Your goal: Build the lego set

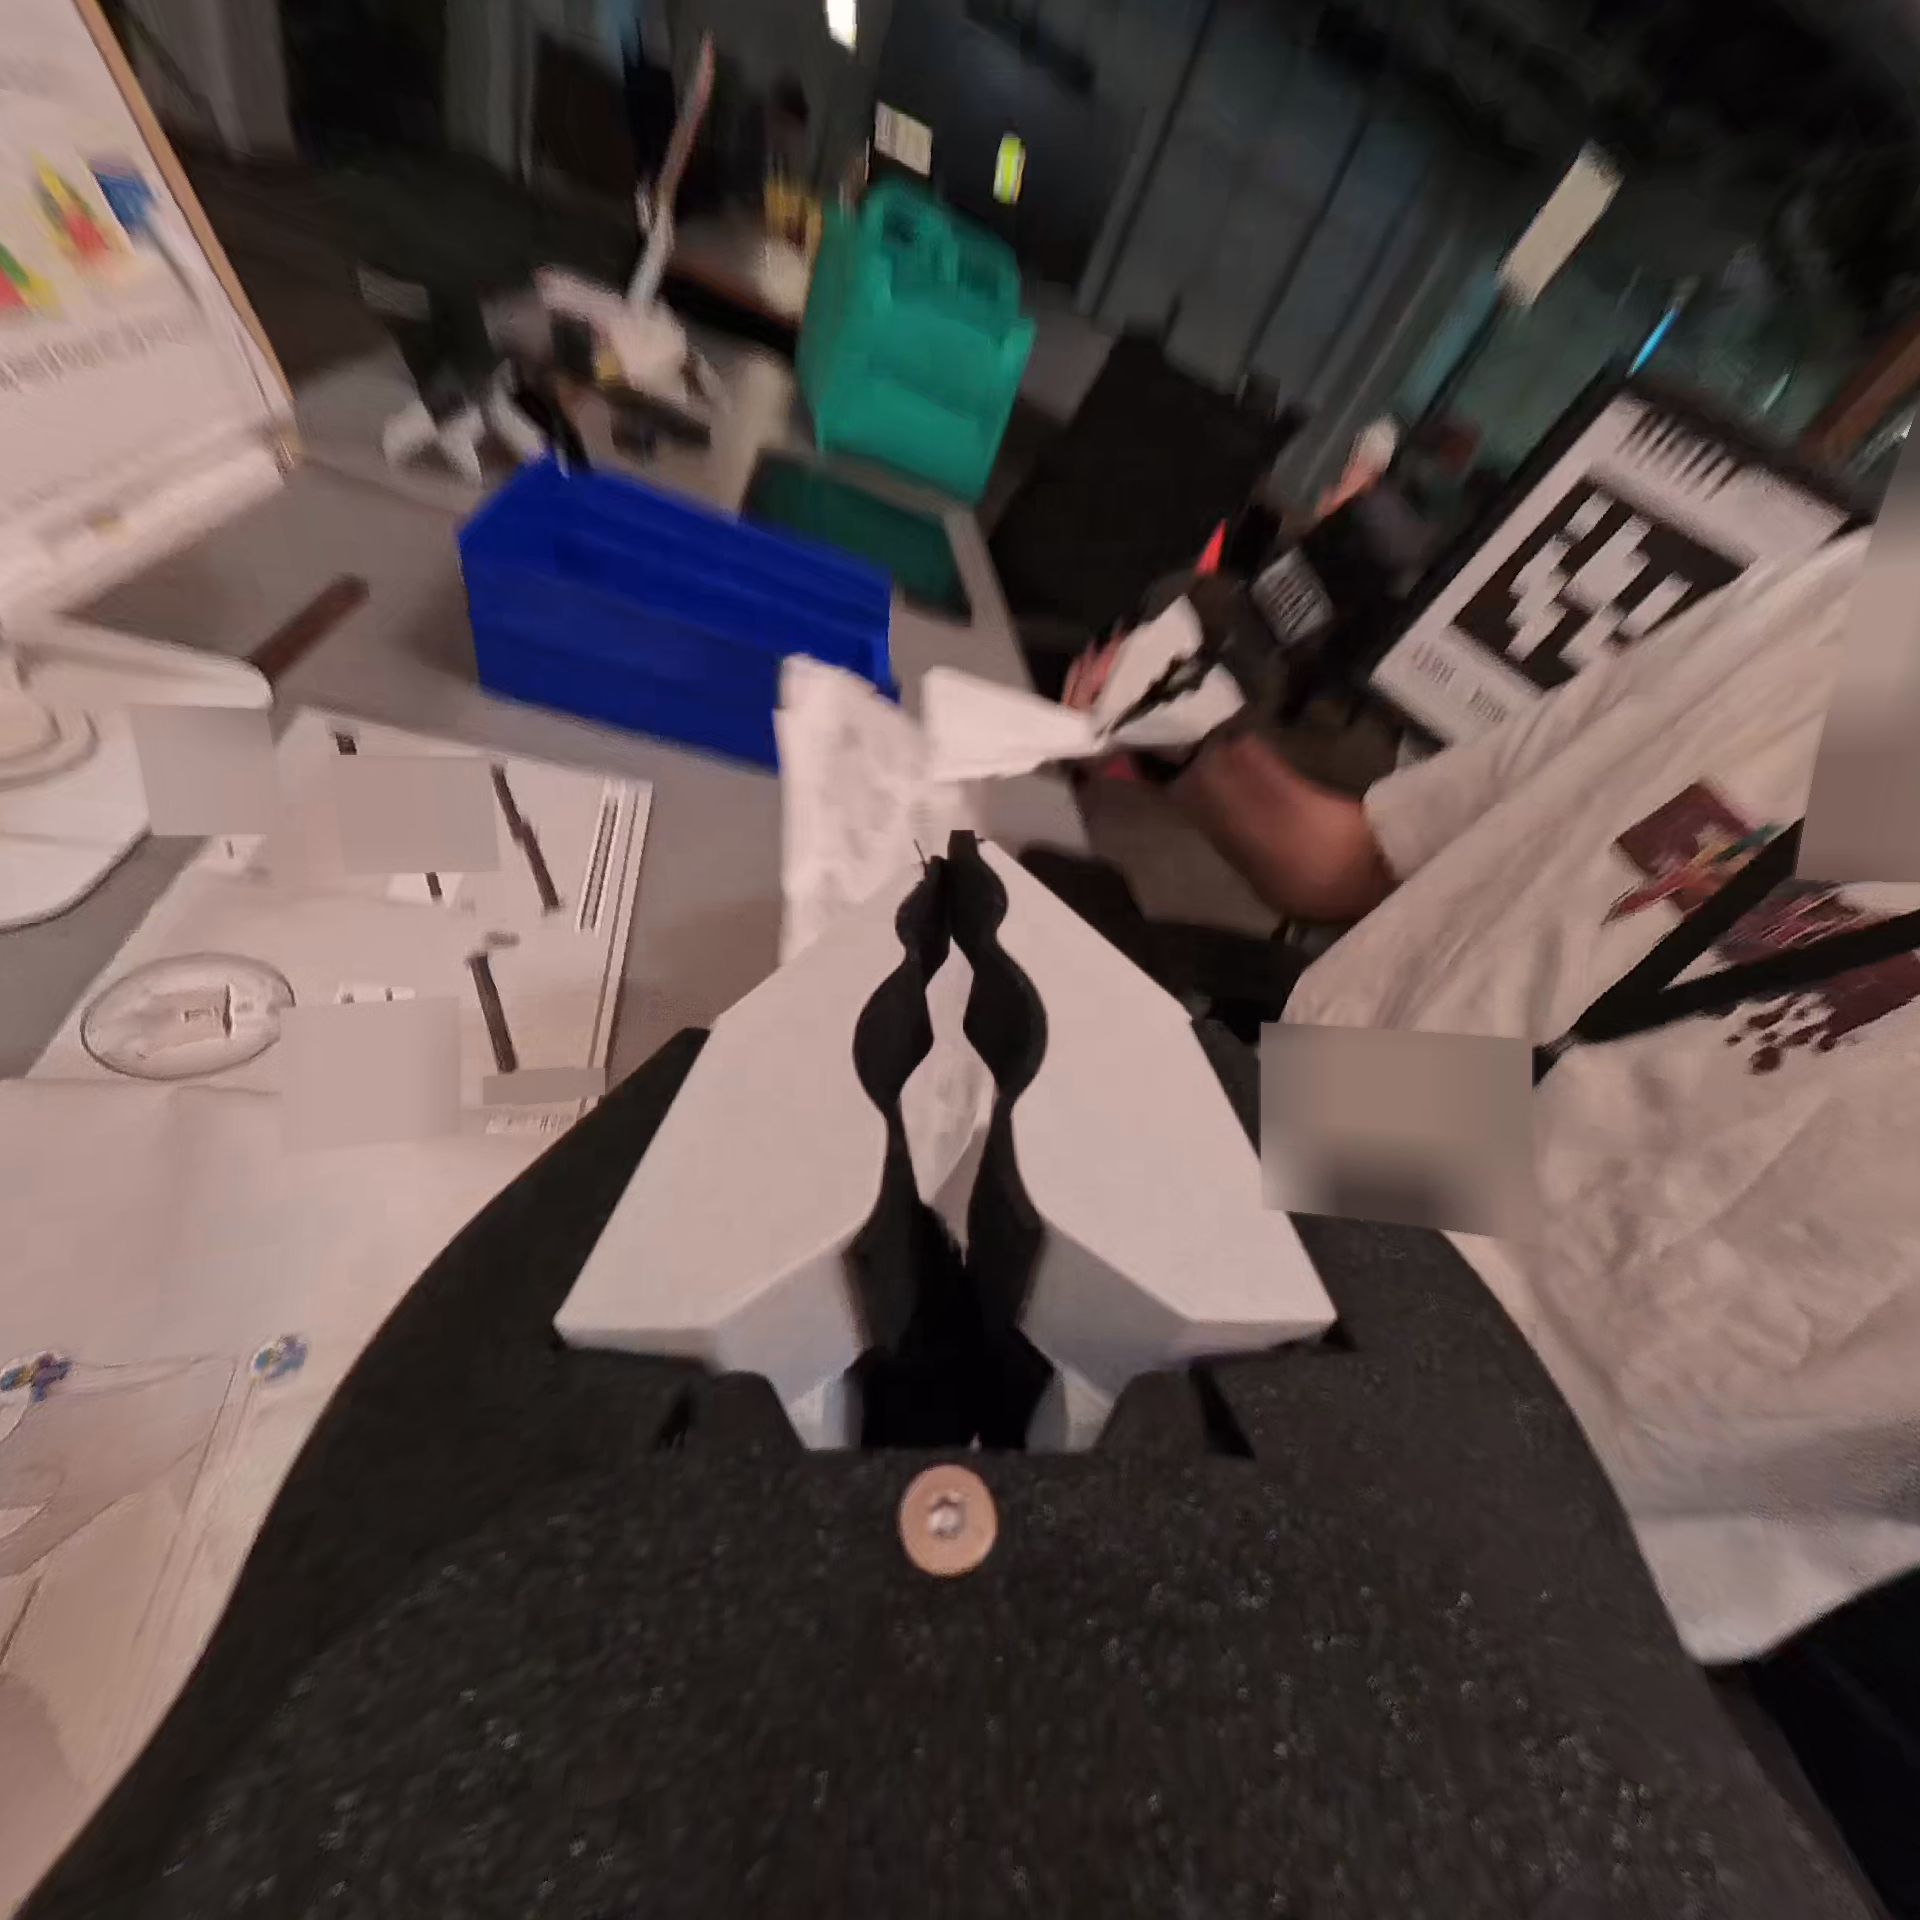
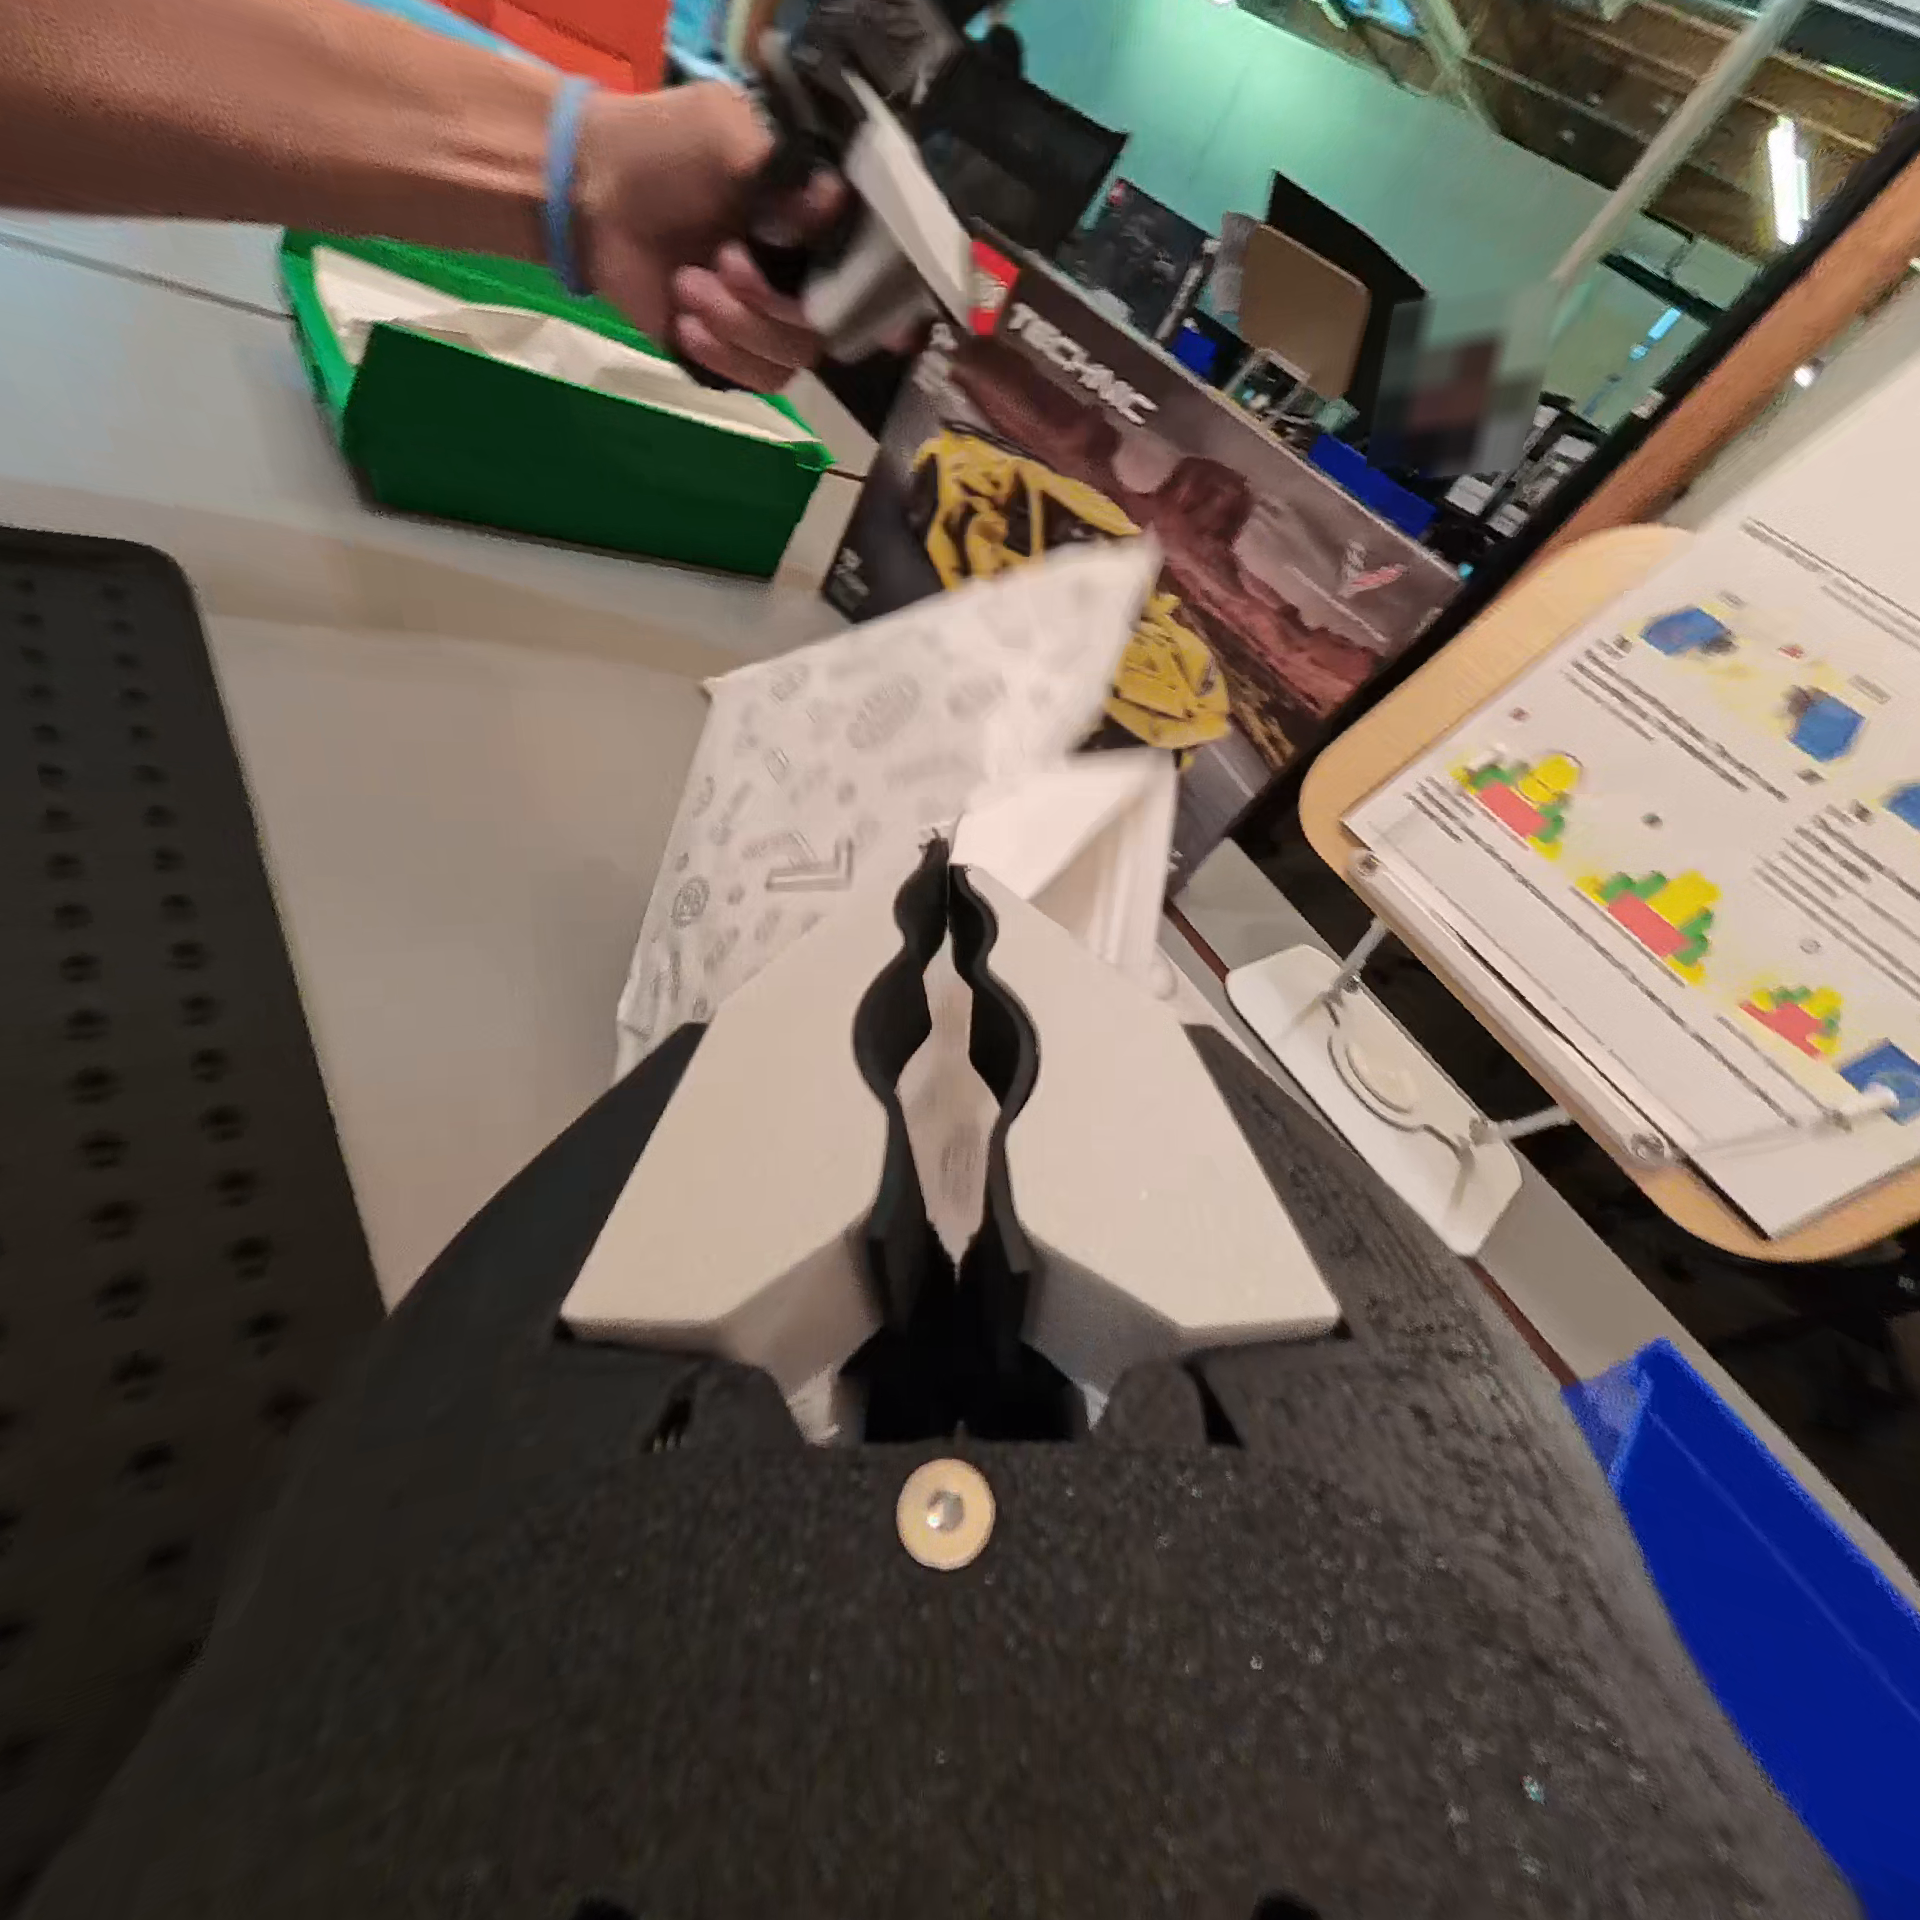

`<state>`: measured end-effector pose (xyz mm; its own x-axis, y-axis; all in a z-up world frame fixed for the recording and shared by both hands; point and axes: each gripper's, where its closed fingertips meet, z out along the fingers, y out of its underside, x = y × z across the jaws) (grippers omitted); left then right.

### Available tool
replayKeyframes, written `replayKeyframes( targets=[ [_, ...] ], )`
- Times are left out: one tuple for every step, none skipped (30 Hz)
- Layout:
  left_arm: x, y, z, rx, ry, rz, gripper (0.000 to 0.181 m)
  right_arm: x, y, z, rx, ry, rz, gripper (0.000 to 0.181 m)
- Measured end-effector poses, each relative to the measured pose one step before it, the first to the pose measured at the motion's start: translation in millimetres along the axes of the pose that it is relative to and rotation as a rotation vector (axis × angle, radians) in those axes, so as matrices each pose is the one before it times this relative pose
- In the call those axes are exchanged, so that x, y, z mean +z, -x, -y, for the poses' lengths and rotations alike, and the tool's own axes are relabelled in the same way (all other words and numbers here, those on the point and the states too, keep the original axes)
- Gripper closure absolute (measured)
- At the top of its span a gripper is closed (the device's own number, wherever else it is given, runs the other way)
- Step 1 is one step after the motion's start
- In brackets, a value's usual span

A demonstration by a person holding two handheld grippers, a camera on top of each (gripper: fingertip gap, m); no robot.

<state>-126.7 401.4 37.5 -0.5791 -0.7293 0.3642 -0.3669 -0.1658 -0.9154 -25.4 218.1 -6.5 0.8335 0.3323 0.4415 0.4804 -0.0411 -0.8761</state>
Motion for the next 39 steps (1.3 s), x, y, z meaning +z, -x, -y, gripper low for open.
replayKeyframes(
  targets=[
    [-18.51,-5.69,8.11,0.0028,-0.1026,-0.0058,0.181,-5.41,-6.59,0.61,0.0429,-0.0174,0.0028,0.181],
    [-14.04,-5.59,3.56,0.0132,-0.0601,0.0126,0.181,-3.45,-1.30,5.19,0.0373,-0.0303,0.0237,0.181],
    [-7.81,-5.02,0.43,0.0181,-0.0311,0.0251,0.181,-0.17,-1.49,3.69,-0.0098,-0.0060,0.0020,0.181],
    [-2.41,-3.73,0.79,0.0174,-0.0298,0.0324,0.181,2.93,-1.02,0.81,-0.0353,0.0177,-0.0006,0.181],
    [2.16,-2.15,-1.54,0.0078,-0.0138,0.0349,0.181,4.88,-0.52,0.63,-0.0207,0.0209,0.0126,0.181],
    [6.81,-3.22,-6.85,-0.0013,0.0222,0.0178,0.177,4.77,-0.53,3.55,-0.0044,0.0048,0.0216,0.181],
    [10.99,-2.28,-10.44,-0.0086,0.0513,0.0192,0.173,4.39,-1.56,4.99,0.0029,-0.0021,0.0241,0.181],
    [14.48,-1.78,-10.64,-0.0124,0.0580,0.0280,0.157,4.38,-3.77,2.44,0.0057,0.0182,0.0197,0.181],
    [17.03,-6.68,-9.04,-0.0050,0.0523,0.0067,0.140,3.29,-7.08,2.37,-0.0087,0.0224,-0.0045,0.181],
    [18.68,-10.13,-6.63,0.0094,0.0392,-0.0024,0.132,1.52,-6.90,4.98,-0.0093,0.0110,-0.0079,0.181],
    [19.14,-9.71,-4.94,0.0290,0.0315,0.0102,0.127,0.56,-2.97,5.83,0.0077,0.0126,0.0143,0.181],
    [18.06,-10.73,-3.28,0.0456,0.0291,0.0113,0.122,-0.52,-1.75,6.49,0.0084,0.0095,0.0126,0.181],
    [15.50,-10.92,2.50,0.0477,0.0043,0.0074,0.124,-1.21,-0.34,6.69,-0.0028,-0.0003,0.0091,0.181],
    [12.10,-10.13,8.28,0.0396,-0.0284,-0.0031,0.126,-1.36,2.94,6.05,-0.0026,-0.0081,0.0237,0.181],
    [9.52,-8.60,10.09,0.0252,-0.0368,-0.0165,0.130,-1.08,4.62,4.82,0.0029,-0.0096,0.0294,0.181],
    [7.80,-5.64,8.12,0.0117,-0.0248,-0.0239,0.133,-1.22,3.61,3.62,-0.0025,-0.0102,0.0178,0.181],
    [6.57,-1.07,4.59,0.0078,-0.0066,-0.0174,0.133,-1.45,2.35,1.48,-0.0079,-0.0043,0.0058,0.181],
    [5.88,3.37,0.94,0.0090,0.0098,-0.0051,0.132,-2.44,1.71,-2.67,-0.0067,0.0146,-0.0004,0.181],
    [6.10,5.19,-2.04,0.0025,0.0193,-0.0050,0.130,-3.41,2.08,-5.76,-0.0034,0.0219,-0.0005,0.181],
    [7.59,3.05,-4.55,-0.0115,0.0268,-0.0238,0.125,-4.40,3.02,-8.51,0.0066,0.0267,0.0036,0.181],
    [9.42,-0.29,-6.99,-0.0179,0.0388,-0.0449,0.124,-5.72,1.93,-11.11,0.0143,0.0313,-0.0044,0.181],
    [11.32,-0.10,-8.30,-0.0108,0.0447,-0.0429,0.131,-6.31,2.17,-13.03,0.0207,0.0294,-0.0036,0.181],
    [13.54,2.25,-9.07,0.0011,0.0436,-0.0263,0.139,-6.31,1.48,-14.76,0.0309,0.0283,-0.0079,0.181],
    [15.64,4.07,-11.00,0.0120,0.0522,-0.0157,0.146,-5.93,0.36,-15.39,0.0372,0.0213,-0.0135,0.181],
    [17.01,5.70,-11.71,0.0104,0.0598,-0.0057,0.150,-5.05,1.02,-14.69,0.0425,0.0088,-0.0072,0.181],
    [17.80,5.54,-10.71,0.0008,0.0562,-0.0066,0.153,-3.91,1.49,-14.45,0.0521,0.0040,0.0017,0.181],
    [17.79,2.99,-8.71,-0.0011,0.0484,-0.0200,0.154,-3.07,0.50,-14.63,0.0543,0.0053,-0.0013,0.181],
    [16.65,2.13,-6.29,0.0048,0.0378,-0.0224,0.155,-2.32,-0.39,-13.92,0.0480,0.0016,-0.0051,0.181],
    [14.89,0.13,-3.35,0.0080,0.0220,-0.0299,0.153,-1.77,0.38,-13.04,0.0408,-0.0011,0.0018,0.181],
    [13.13,-2.06,-0.93,0.0062,0.0120,-0.0396,0.151,-1.53,-0.28,-12.12,0.0375,-0.0005,-0.0012,0.181],
    [11.34,-0.74,-1.04,0.0103,0.0170,-0.0270,0.151,-1.90,-0.51,-9.54,0.0346,-0.0081,-0.0036,0.181],
    [9.57,3.77,-2.94,0.0184,0.0277,0.0042,0.151,-2.32,0.84,-7.57,0.0303,-0.0109,0.0059,0.181],
    [8.28,7.45,-4.41,0.0198,0.0347,0.0253,0.151,-2.83,0.21,-6.10,0.0237,-0.0110,0.0005,0.181],
    [7.32,7.57,-4.86,0.0086,0.0320,0.0230,0.153,-2.53,-0.12,-5.49,0.0203,-0.0071,-0.0008,0.181],
    [6.93,2.65,-5.47,-0.0048,0.0314,-0.0098,0.165,-1.94,-0.18,-4.88,0.0177,-0.0037,-0.0029,0.181],
    [6.56,-1.69,-5.36,-0.0121,0.0277,-0.0350,0.173,-1.47,-0.30,-3.76,0.0116,-0.0040,-0.0071,0.181],
    [6.75,-0.80,-4.44,-0.0118,0.0184,-0.0254,0.174,-0.87,0.69,-2.54,0.0074,-0.0078,-0.0037,0.181],
    [6.60,1.13,-4.29,-0.0025,0.0132,-0.0074,0.176,0.58,0.57,-2.95,0.0046,-0.0012,-0.0051,0.181],
    [5.82,1.34,-4.88,0.0017,0.0172,-0.0013,0.177,1.86,-0.84,-4.65,-0.0041,0.0136,-0.0151,0.181]
  ],
)
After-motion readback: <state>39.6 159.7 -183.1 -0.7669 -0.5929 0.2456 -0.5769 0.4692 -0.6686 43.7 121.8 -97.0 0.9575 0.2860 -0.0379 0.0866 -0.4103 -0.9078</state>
